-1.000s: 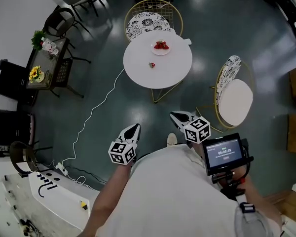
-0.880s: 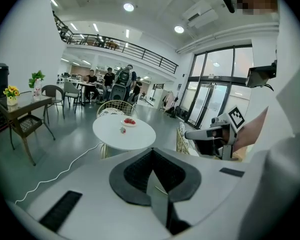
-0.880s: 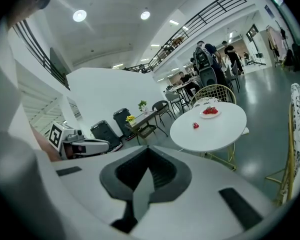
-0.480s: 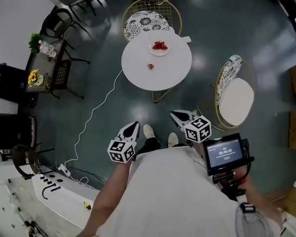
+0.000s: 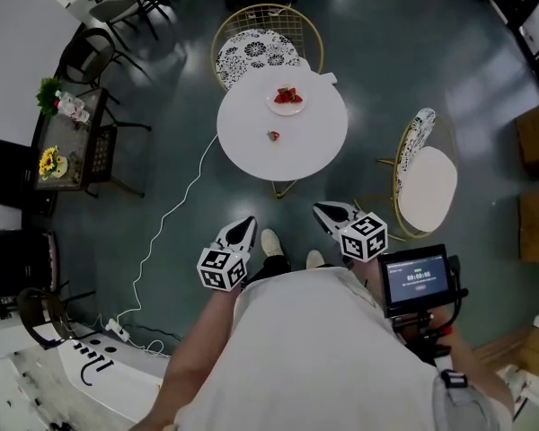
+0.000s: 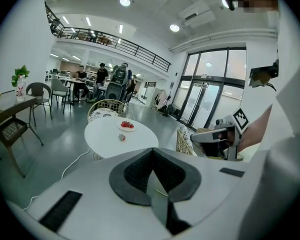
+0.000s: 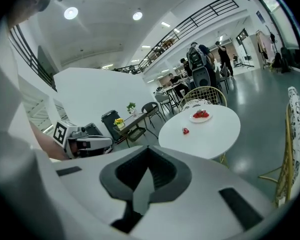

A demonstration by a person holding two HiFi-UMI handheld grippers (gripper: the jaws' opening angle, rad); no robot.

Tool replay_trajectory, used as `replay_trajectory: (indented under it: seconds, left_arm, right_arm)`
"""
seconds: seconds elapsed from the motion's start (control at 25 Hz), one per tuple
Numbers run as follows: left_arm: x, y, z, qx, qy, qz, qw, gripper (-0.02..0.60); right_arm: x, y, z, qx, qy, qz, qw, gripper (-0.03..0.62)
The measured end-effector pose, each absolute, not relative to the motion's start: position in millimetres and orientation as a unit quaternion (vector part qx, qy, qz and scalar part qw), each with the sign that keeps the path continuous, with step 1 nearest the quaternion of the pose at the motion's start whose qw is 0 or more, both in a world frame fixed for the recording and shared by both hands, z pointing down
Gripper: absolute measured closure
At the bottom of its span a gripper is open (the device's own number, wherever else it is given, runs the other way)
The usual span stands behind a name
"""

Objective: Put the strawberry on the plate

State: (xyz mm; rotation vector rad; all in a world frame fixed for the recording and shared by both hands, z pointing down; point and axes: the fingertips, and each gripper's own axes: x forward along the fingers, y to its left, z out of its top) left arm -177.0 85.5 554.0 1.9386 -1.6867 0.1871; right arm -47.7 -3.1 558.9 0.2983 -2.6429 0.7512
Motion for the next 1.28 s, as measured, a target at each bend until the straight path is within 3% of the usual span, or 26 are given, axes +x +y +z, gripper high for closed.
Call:
replay_trajectory:
  seconds: [0.28,0.76,1.28]
  left_arm:
    - [-252.1,84.0,564.2,0.723,-0.626,0.078,0.282,0.577]
    - [-312.4,58.3,567.4,0.750,-0.594,0.077,0.281,0.577]
    - [-333.7,41.4,575.1,0.773,-0.563,0.080,0.282,0.575]
  right_arm:
    - [-123.8,-11.9,561.1,0.089,-0.947,0.233,0.200,0.589]
    - [-179.0,-34.8,552.8,0.132,-0.945,0.224,0.200,0.589]
    - [-184.4,-49.7,554.8,0.192,-0.934,0.231,0.193,0.589]
